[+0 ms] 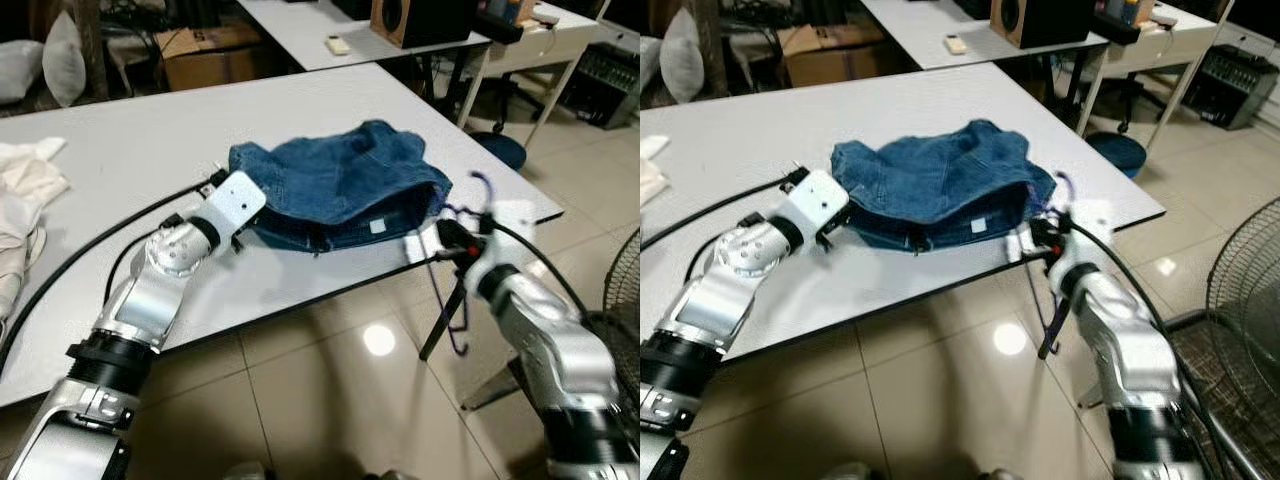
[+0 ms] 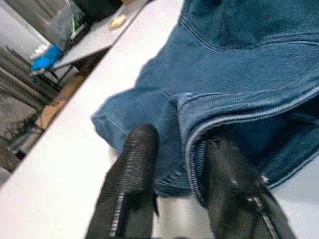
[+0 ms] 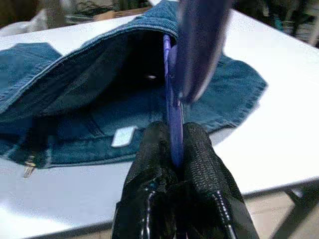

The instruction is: Hang hanger

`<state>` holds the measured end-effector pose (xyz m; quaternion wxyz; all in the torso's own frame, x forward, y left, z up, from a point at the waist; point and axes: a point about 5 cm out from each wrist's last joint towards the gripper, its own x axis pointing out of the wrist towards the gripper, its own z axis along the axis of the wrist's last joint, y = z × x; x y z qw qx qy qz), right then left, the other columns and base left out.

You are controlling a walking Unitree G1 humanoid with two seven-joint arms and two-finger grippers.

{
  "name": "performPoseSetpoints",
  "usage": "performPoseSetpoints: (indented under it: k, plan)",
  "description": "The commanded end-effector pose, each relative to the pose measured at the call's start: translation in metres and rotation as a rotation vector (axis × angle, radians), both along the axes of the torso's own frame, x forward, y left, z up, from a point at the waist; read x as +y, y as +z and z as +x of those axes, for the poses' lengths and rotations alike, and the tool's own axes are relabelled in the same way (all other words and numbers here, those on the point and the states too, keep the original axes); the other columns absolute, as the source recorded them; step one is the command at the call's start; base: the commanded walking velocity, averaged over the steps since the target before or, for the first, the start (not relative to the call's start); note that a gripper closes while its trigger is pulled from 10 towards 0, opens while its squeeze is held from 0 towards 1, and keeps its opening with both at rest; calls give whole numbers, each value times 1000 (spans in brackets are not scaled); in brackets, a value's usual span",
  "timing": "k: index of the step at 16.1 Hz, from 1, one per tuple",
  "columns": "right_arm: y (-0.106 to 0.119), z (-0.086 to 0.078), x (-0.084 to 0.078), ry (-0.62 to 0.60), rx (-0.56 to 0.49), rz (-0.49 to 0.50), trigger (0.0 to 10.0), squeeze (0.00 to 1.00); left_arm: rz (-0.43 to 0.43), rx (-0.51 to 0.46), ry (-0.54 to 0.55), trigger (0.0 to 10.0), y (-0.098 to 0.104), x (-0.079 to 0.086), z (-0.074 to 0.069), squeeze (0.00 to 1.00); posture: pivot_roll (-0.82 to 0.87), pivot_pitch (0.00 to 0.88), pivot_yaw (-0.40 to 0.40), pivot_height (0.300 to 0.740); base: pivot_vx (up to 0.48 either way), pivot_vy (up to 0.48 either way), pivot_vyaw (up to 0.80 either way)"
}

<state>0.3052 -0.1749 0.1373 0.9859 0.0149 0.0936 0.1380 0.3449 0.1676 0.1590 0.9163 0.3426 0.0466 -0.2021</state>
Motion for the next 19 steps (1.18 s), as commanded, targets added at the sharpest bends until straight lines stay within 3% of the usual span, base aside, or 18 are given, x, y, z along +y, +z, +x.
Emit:
performPoseSetpoints:
  k: [1, 4, 6, 7, 10, 11, 12, 13, 14, 15, 16, 17, 19]
  plan:
    - [3, 3, 6, 33, -20, -6, 10000, 0, -19, 1, 4, 0, 2, 0, 2, 0, 60, 2, -16, 740, 0, 0, 0]
    - [1, 10, 13, 77, -23, -10, 10000, 0, -69, 12, 69, 0, -2, 10, 4, 0, 64, 2, -18, 740, 0, 0, 0]
    - [0, 18, 17, 114, -31, -33, 10000, 0, -72, -7, 126, 0, 1, 26, 7, 0, 78, 0, -16, 740, 0, 0, 0]
    - [2, 24, 20, 146, -45, -40, 10000, 0, -64, -43, 189, 0, 11, 46, 7, 0, 90, 0, -24, 740, 0, 0, 0]
    - [5, 32, 27, 186, -62, -49, 10000, 0, -32, -94, 251, 0, 28, 77, 2, 0, 112, 0, -44, 740, 0, 0, 0]
    - [8, 35, 37, 240, -92, -39, 10000, 0, -27, -138, 268, 0, 42, 94, -10, 0, 134, 0, -65, 740, 0, 0, 0]
    - [9, 35, 41, 258, -101, -32, 10000, 0, -34, -152, 272, 0, 47, 98, -15, 0, 134, 0, -65, 740, 0, 0, 0]
    - [8, 33, 49, 302, -114, -8, 10000, 0, -119, -157, 151, 0, 56, 88, -33, 0, 157, 4, -91, 740, 0, 0, 0]
    - [5, 32, 50, 310, -103, -10, 10000, 0, -129, -101, 76, 0, 52, 80, -43, 0, 164, 6, -101, 740, 0, 0, 0]
    - [-1, 31, 48, 303, -83, -20, 10000, 0, -80, 6, 31, 0, 34, 73, -53, 0, 167, 6, -110, 740, 0, 0, 0]
    - [-5, 31, 47, 295, -70, -23, 10000, 0, -59, 66, 4, 0, 23, 68, -59, 0, 167, 6, -110, 740, 0, 0, 0]
    - [-11, 30, 44, 266, -50, -22, 10000, 0, -34, 134, -7, 0, -1, 59, -62, 0, 156, 1, -110, 740, 0, 0, 0]
    - [-13, 24, 40, 242, -50, -23, 10000, 0, 2, 177, 7, 0, -33, 45, -56, 0, 131, 0, -88, 740, 0, 0, 0]
